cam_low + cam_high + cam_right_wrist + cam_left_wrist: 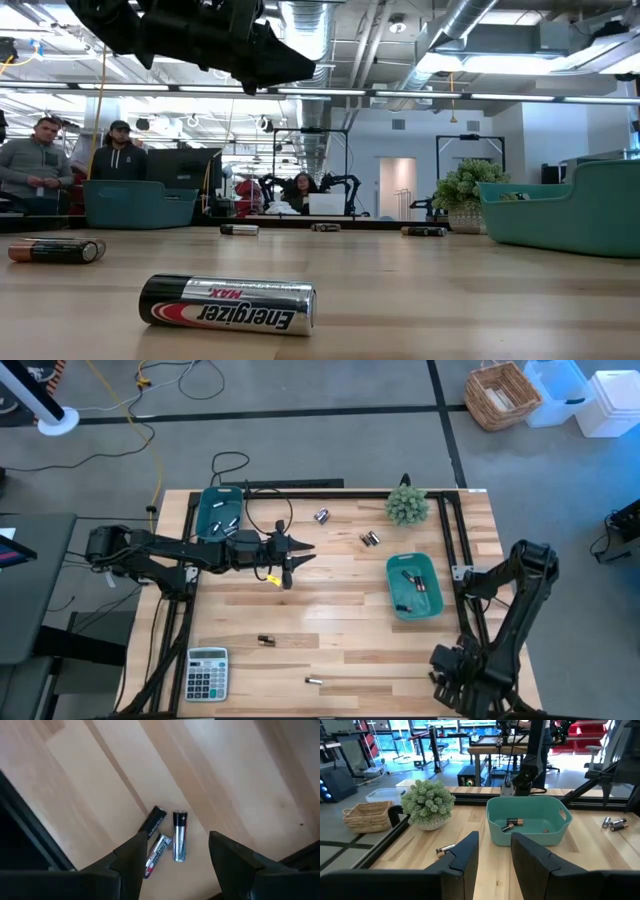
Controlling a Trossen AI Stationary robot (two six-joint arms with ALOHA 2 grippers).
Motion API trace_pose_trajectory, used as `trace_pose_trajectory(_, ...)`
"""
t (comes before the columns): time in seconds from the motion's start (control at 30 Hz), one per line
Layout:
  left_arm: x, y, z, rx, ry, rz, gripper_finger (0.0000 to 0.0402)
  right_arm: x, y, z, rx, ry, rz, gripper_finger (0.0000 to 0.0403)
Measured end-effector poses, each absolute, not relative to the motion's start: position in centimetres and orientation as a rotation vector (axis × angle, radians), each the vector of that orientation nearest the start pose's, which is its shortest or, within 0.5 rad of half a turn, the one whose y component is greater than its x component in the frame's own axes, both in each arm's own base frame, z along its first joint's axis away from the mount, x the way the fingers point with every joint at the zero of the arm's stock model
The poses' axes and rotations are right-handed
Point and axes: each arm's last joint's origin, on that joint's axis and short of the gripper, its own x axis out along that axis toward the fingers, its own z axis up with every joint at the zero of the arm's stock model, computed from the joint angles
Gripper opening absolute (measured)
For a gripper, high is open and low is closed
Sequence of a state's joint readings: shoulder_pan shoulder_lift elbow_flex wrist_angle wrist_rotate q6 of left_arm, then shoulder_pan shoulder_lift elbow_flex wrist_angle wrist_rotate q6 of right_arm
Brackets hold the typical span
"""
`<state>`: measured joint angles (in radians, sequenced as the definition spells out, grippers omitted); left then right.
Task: Sort batteries
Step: Put the brown-block battery into the green bin
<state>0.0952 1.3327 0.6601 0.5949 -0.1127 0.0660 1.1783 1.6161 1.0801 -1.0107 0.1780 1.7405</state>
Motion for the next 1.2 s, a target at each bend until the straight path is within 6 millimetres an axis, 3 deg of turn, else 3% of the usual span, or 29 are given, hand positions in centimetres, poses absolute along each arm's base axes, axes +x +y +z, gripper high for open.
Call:
trace_pose_trajectory(0.67,28.1,3.0,24.6,0.059,0.088,0.206,0.0107,11.8,27.1,16.8,0.448,1.35,-0.428,0.0228)
trace_pose_trajectory(1.2,28.1,3.0,24.5,0.04,0.106,0.206,0.0107,12.3,27.4,16.5,0.45,1.336,-0.397,0.0228)
